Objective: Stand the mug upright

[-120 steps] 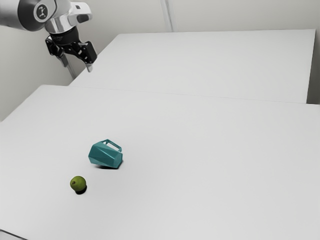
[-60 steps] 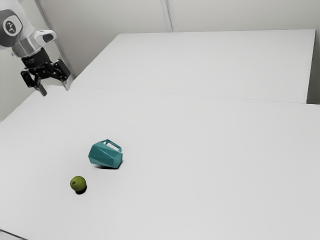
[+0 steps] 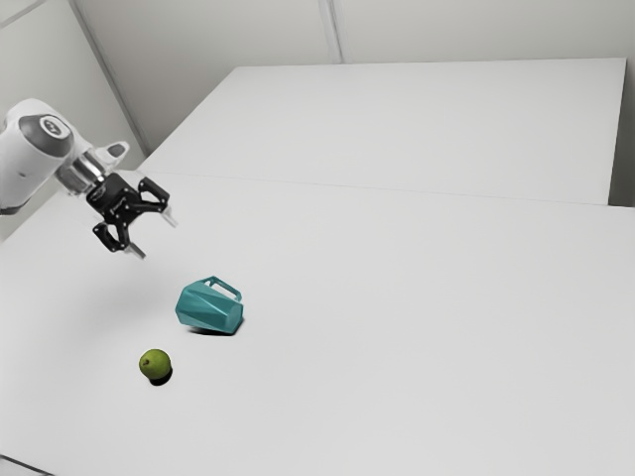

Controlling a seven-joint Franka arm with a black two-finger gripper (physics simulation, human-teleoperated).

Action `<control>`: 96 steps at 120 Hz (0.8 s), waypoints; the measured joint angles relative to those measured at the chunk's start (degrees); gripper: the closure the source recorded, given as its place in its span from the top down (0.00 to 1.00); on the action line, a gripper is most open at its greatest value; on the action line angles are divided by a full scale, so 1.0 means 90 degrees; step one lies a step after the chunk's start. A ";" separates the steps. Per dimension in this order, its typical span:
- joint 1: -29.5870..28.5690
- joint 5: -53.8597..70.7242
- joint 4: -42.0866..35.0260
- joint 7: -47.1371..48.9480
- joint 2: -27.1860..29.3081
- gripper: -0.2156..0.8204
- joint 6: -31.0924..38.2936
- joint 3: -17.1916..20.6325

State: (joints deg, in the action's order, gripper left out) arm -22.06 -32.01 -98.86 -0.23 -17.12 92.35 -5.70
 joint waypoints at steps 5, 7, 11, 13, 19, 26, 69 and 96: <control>0.0000 -0.0106 -0.0020 -0.0007 -0.0095 0.79 0.0002 0.0000; 0.0000 -0.0148 -0.0031 -0.0010 -0.0140 0.79 0.0001 -0.0001; -0.0001 -0.0221 -0.0046 -0.0015 -0.0226 0.79 -0.0002 -0.0001; -0.0001 -0.0251 -0.0052 -0.0018 -0.0260 0.79 -0.0004 -0.0001; 0.0000 -0.0319 -0.0084 -0.0025 -0.0351 0.79 -0.0015 -0.0001; 0.0000 -0.0360 -0.0118 -0.0032 -0.0450 0.79 -0.0032 -0.0001; 0.0004 -0.0511 -0.0264 -0.0062 -0.1071 0.79 -0.0078 -0.0003; 0.0067 -0.0995 -0.0248 -0.0065 -0.1194 0.79 -0.0050 0.0061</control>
State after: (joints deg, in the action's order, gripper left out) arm -21.45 -40.96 -101.10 -0.82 -27.86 91.90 -5.16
